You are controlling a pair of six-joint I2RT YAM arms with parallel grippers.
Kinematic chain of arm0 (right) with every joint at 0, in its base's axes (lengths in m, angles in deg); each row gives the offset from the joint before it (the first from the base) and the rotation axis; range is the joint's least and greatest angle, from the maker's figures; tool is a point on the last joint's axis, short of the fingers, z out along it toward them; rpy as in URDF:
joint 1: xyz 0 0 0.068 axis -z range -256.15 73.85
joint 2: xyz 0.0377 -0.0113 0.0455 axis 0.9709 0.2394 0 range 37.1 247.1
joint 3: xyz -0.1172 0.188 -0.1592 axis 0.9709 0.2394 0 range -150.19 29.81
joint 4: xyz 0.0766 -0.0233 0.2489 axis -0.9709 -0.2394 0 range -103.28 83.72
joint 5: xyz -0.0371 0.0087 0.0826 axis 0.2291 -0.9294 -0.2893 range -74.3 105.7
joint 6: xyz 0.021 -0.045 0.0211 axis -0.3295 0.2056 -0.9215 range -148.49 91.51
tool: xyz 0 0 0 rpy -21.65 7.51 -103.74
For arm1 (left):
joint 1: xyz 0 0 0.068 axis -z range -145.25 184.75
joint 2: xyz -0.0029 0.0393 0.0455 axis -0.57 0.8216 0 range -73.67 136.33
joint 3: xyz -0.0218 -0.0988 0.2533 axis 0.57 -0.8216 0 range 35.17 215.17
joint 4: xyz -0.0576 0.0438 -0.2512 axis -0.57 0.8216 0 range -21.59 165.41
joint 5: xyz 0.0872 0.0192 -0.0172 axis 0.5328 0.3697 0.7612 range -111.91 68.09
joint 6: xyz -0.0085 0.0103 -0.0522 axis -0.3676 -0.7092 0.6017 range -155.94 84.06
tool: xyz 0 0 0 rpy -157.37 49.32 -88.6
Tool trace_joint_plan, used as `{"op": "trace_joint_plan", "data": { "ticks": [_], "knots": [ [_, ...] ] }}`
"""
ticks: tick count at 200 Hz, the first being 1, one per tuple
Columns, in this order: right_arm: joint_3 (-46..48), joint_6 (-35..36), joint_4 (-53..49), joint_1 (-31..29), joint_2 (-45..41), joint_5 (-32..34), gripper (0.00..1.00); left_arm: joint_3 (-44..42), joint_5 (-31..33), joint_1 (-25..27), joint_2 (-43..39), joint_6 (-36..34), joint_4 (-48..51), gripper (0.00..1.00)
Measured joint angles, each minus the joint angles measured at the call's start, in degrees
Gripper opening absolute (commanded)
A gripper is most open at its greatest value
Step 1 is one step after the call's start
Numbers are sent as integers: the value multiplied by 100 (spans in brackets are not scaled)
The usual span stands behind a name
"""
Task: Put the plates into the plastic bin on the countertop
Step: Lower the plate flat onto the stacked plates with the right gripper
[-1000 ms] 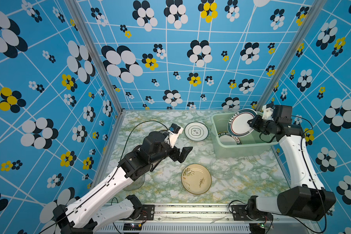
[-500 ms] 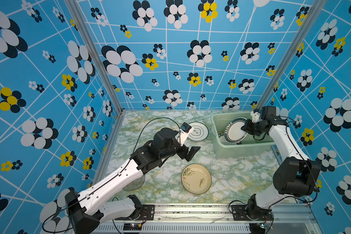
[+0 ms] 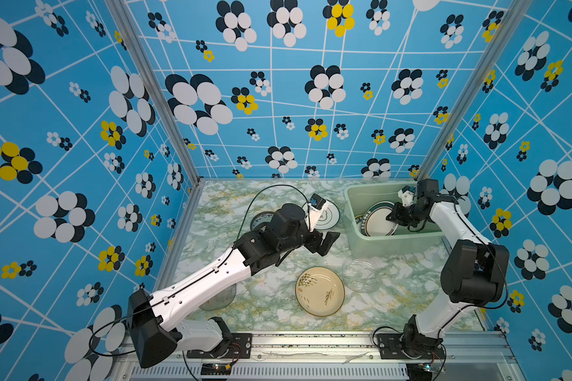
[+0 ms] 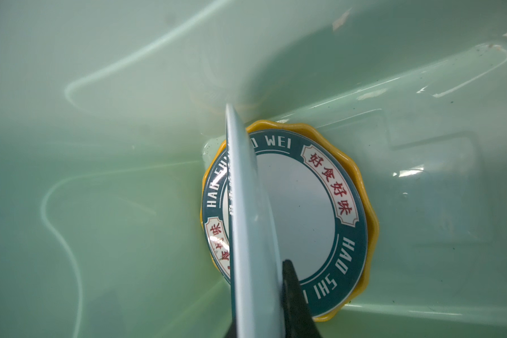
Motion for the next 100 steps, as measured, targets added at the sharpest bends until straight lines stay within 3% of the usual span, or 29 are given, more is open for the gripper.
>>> {"op": "trace_joint_plan", "data": {
  "ticks": [100],
  "knots": [
    [-85, -50, -33, -26, 278, 140, 18, 168, 79, 0, 192, -46, 83, 99]
  ]
}}
